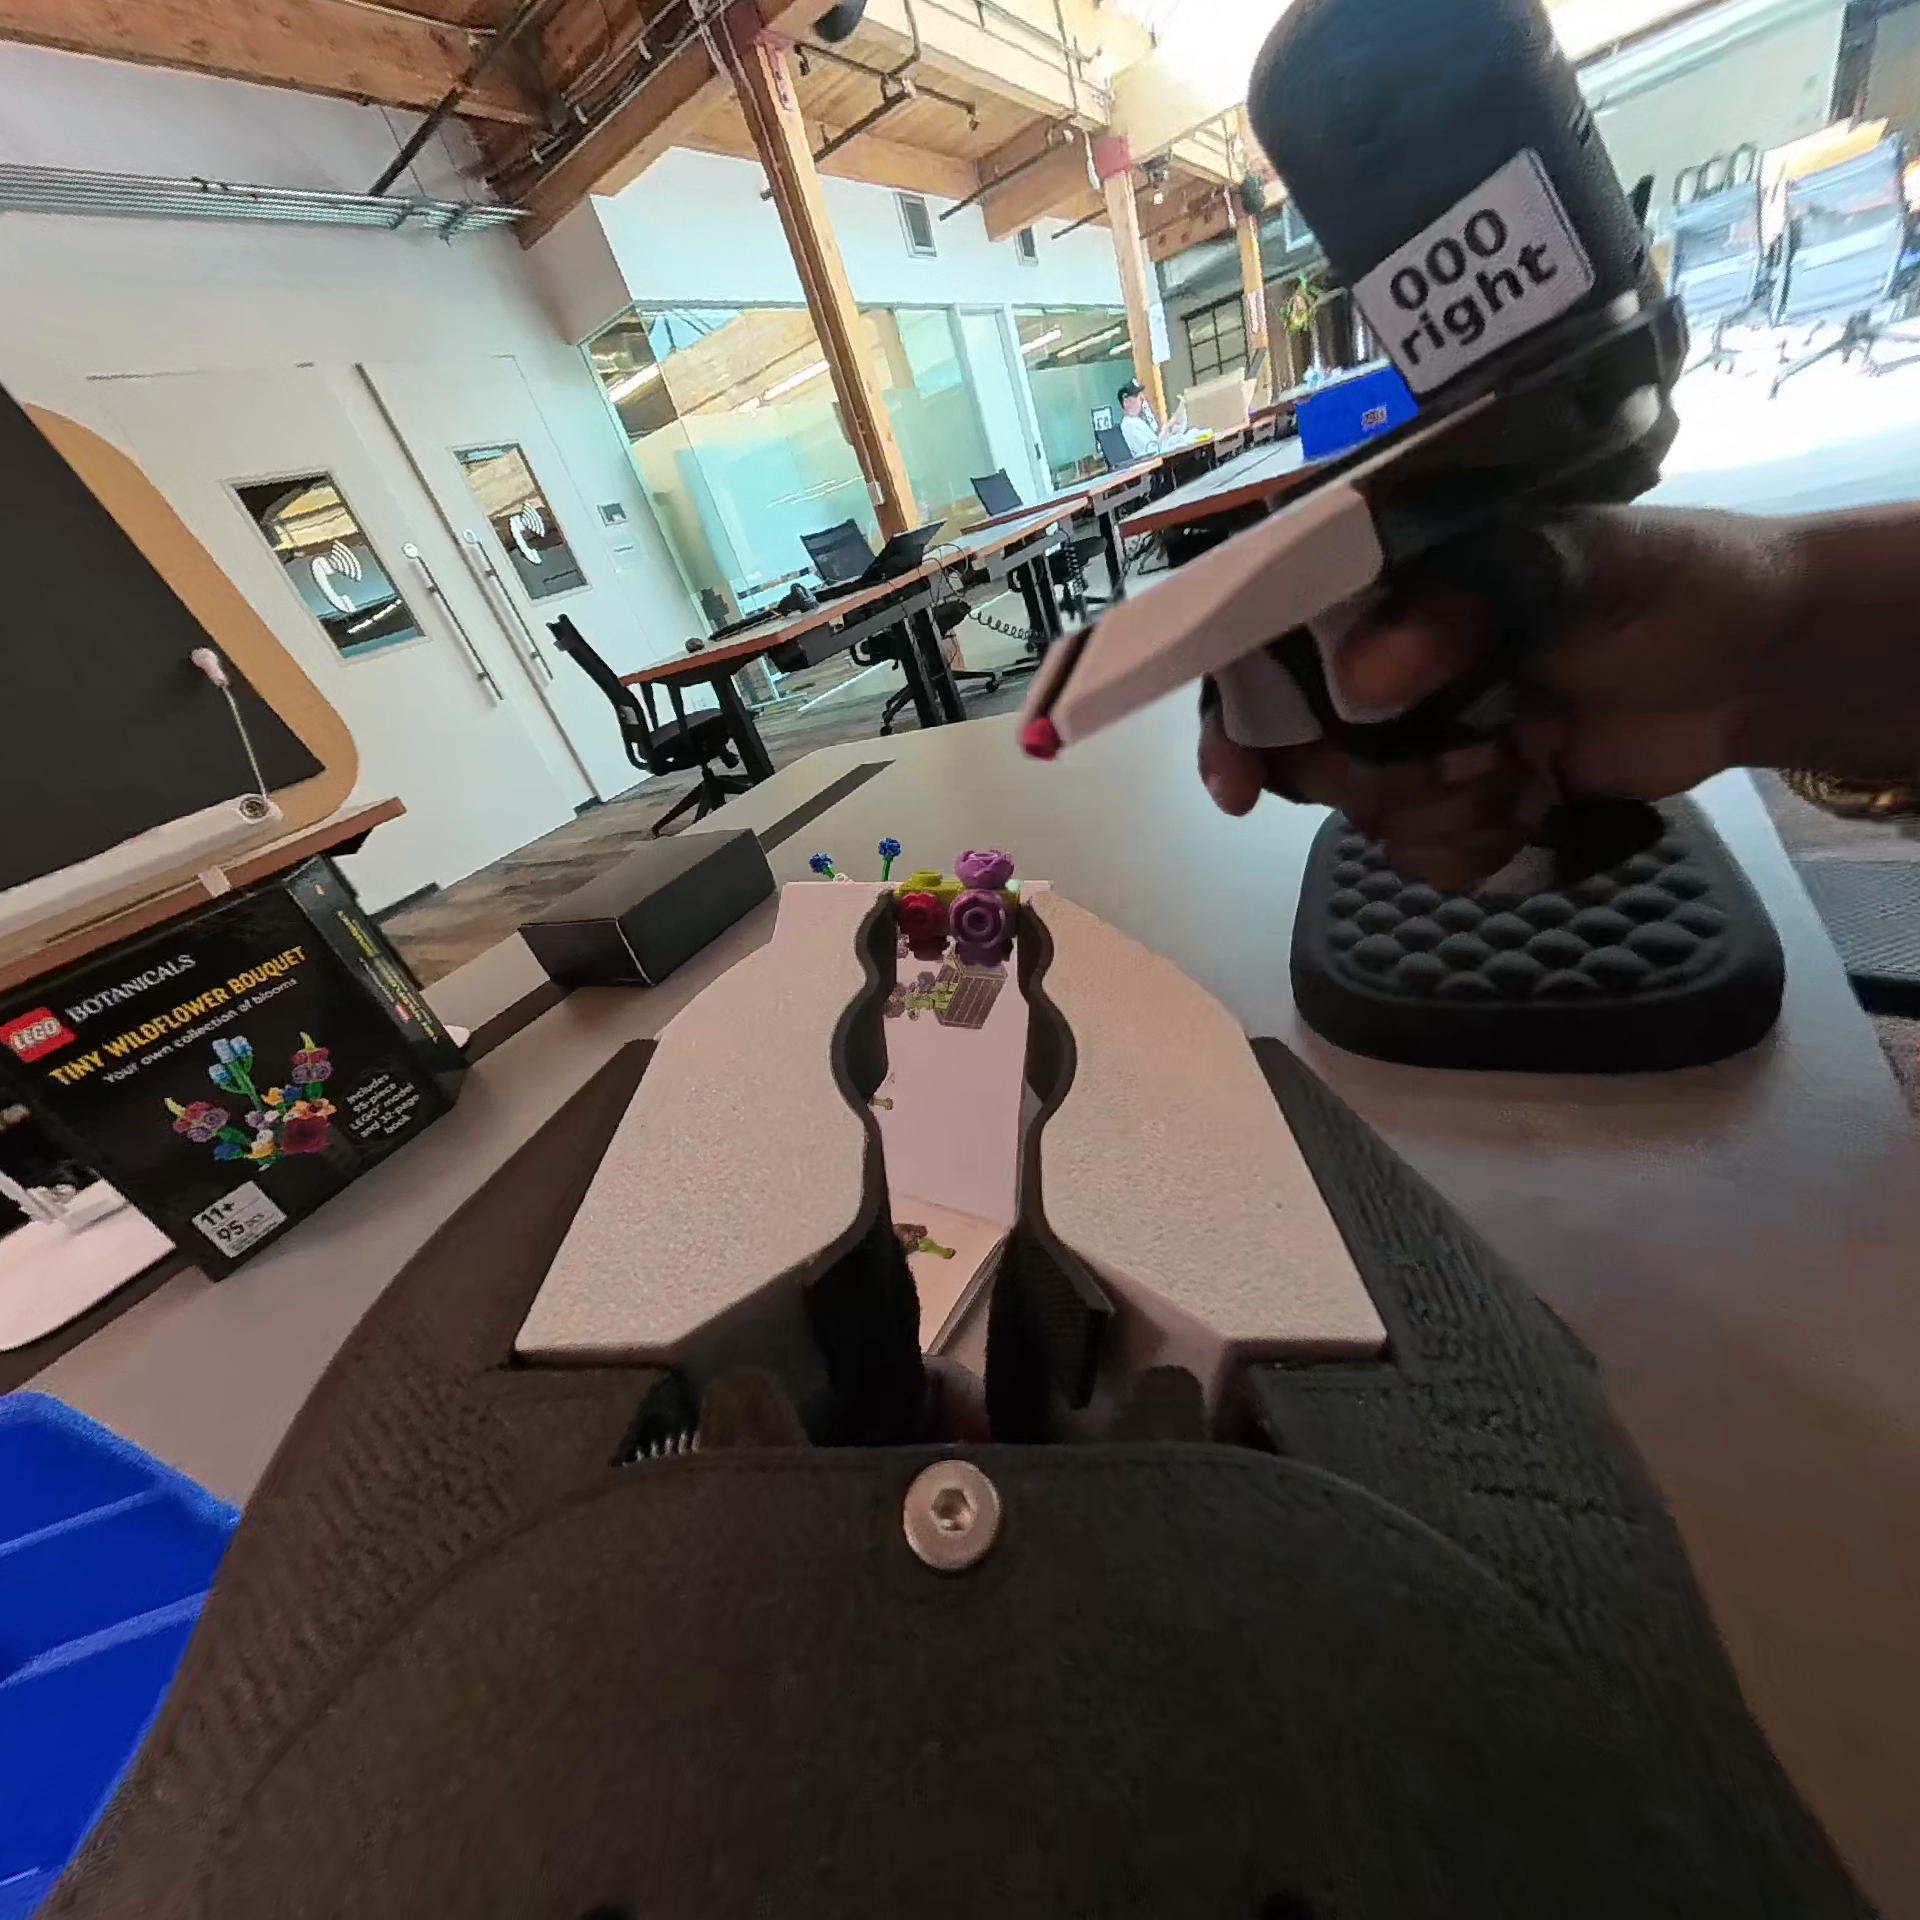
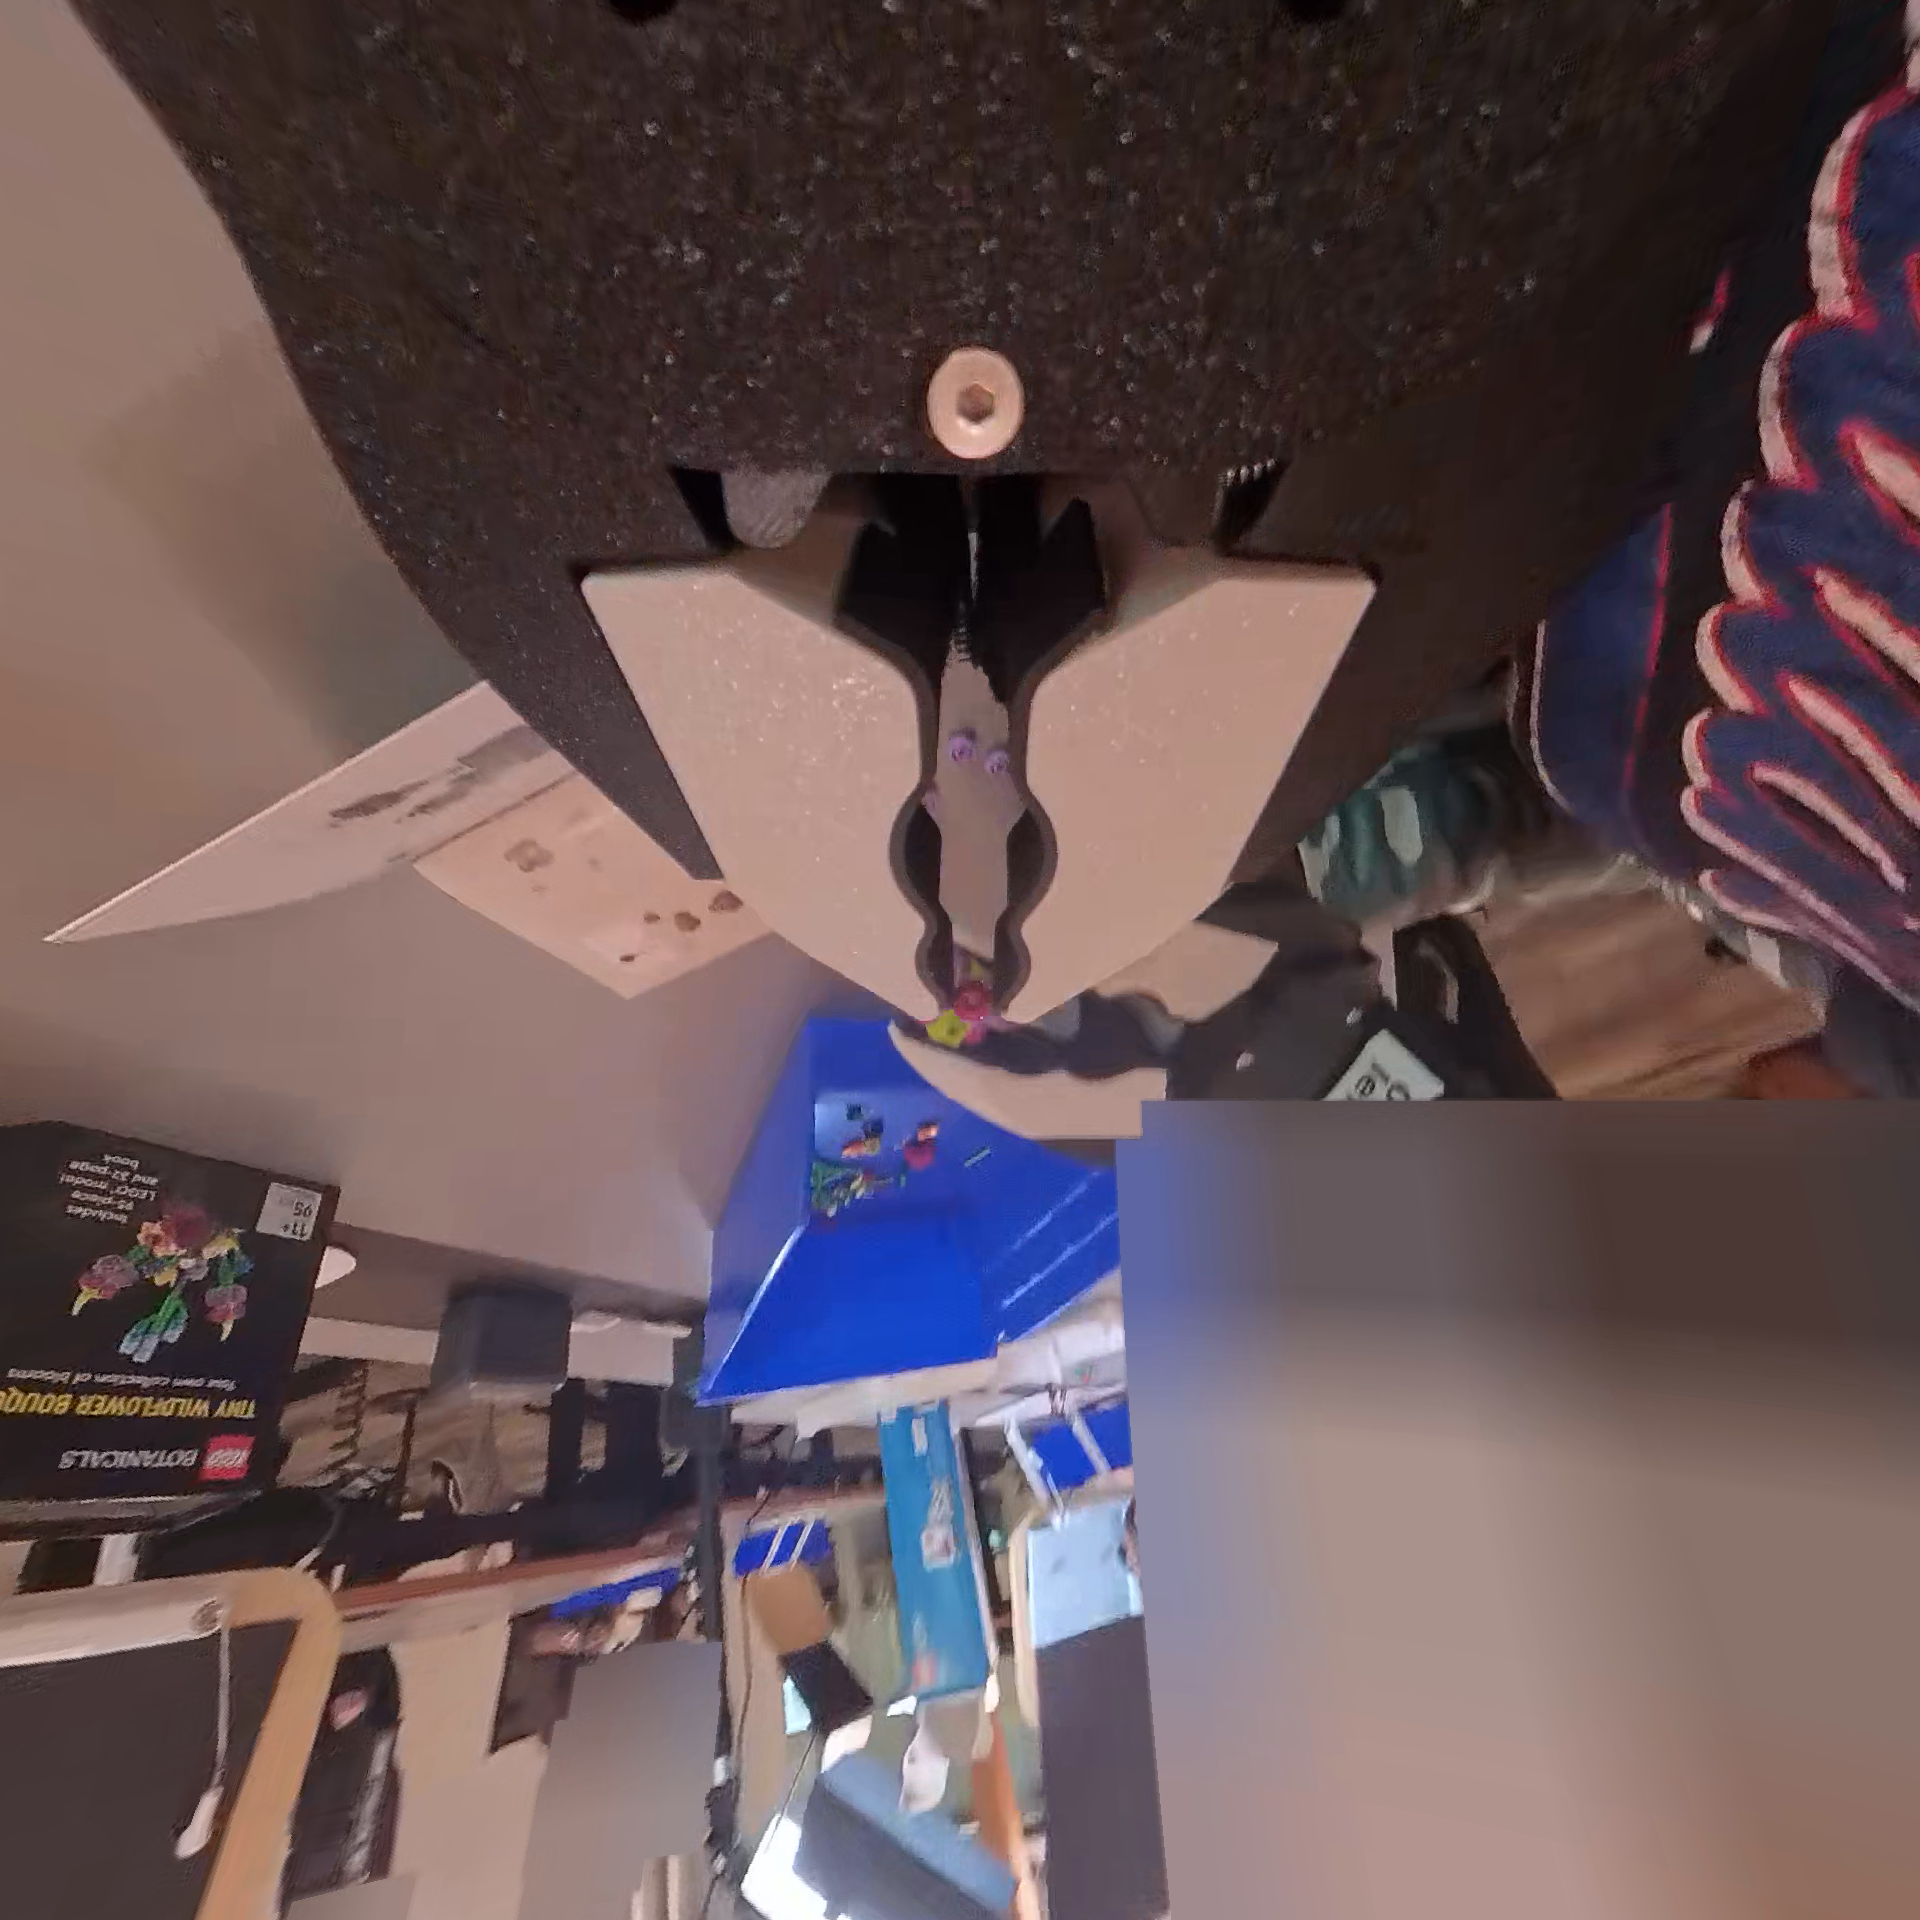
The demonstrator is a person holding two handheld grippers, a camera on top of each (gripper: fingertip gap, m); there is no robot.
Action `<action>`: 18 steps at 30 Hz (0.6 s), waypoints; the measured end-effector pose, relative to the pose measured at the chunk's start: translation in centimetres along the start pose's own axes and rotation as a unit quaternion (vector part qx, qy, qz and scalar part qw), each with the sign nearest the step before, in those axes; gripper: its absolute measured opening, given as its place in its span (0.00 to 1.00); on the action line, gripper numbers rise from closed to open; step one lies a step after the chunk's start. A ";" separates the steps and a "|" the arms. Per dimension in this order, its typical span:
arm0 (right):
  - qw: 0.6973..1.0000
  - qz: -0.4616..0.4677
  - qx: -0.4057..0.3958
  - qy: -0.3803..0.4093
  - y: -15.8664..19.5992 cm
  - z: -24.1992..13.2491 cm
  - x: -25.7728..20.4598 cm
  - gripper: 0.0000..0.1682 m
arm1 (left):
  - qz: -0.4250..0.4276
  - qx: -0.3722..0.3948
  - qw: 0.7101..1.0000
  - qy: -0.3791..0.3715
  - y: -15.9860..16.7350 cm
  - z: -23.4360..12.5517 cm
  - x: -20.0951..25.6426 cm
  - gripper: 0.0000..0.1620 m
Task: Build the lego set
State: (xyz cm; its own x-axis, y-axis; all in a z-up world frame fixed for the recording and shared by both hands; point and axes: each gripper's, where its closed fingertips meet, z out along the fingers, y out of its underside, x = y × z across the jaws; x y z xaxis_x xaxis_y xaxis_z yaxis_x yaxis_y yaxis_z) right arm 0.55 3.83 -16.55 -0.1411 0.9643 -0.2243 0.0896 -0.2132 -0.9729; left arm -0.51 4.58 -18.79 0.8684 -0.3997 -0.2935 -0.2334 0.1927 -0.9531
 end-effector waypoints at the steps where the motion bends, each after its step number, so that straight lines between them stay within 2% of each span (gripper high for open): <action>1: 1.000 0.000 0.007 0.006 -0.1 0.3 -0.1 0.04 | 0.013 -0.005 1.000 -0.001 0.1 0.0 0.2 0.13; 10: 0.995 -0.045 -0.061 0.064 1.9 1.1 0.5 0.04 | 0.162 -0.078 0.983 -0.037 1.6 0.5 0.7 0.14; 18: 0.994 -0.042 -0.077 0.072 2.6 1.4 0.9 0.04 | 0.201 -0.083 0.975 -0.045 1.7 0.5 0.8 0.14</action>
State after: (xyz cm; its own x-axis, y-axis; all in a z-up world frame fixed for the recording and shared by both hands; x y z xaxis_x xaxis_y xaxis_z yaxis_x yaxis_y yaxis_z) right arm -0.75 3.96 -19.36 -0.0125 0.9924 -0.1220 0.2345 -0.1157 -0.9652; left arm 0.03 4.99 -20.58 0.7249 -0.2392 -0.6460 -0.6248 0.1664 -0.7628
